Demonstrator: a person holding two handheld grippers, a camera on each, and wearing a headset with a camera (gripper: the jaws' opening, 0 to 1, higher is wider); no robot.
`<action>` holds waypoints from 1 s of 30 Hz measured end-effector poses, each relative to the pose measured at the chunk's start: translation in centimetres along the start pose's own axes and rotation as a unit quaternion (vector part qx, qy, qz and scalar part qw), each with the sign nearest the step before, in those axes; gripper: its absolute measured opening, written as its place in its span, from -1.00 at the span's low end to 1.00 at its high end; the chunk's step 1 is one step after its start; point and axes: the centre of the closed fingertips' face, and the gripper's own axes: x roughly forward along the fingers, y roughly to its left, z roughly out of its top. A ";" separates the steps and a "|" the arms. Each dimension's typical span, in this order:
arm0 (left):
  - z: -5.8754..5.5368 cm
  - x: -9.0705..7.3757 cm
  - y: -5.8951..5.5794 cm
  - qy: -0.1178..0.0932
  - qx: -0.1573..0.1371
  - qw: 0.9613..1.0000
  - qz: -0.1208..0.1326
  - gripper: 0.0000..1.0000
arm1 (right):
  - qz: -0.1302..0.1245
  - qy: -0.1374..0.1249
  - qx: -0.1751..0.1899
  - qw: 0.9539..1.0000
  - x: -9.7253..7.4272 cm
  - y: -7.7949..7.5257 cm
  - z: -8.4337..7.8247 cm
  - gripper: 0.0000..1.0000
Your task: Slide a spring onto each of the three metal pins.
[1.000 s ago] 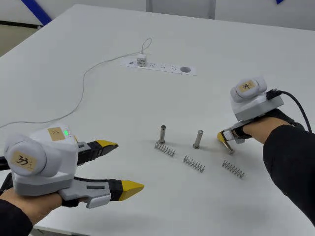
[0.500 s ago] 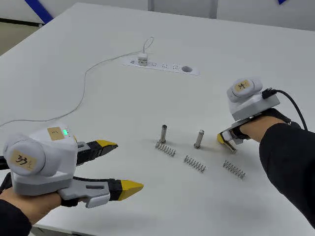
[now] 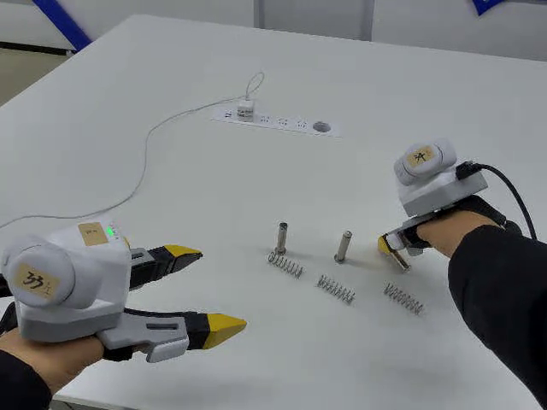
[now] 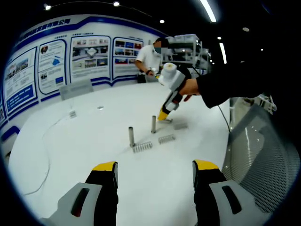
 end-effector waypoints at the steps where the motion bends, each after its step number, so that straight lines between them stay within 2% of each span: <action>1: 0.1 0.1 0.0 -0.001 0.000 1.000 -0.001 0.31 | 0.001 -0.004 -0.001 1.000 -0.3 0.0 0.0 -0.83; 8: 0.6 0.5 -0.5 -0.003 0.007 1.000 -0.010 0.31 | -0.003 -0.026 0.000 1.000 -1.9 0.0 -0.2 -0.83; 17: 0.6 0.4 -0.6 -0.002 0.009 1.000 -0.012 0.31 | -0.007 -0.057 0.002 0.998 -3.6 0.1 0.0 -0.83; 30: 0.7 0.5 -0.7 -0.001 0.010 1.000 -0.012 0.31 | -0.004 -0.079 0.023 0.997 -4.7 0.2 -1.2 -0.82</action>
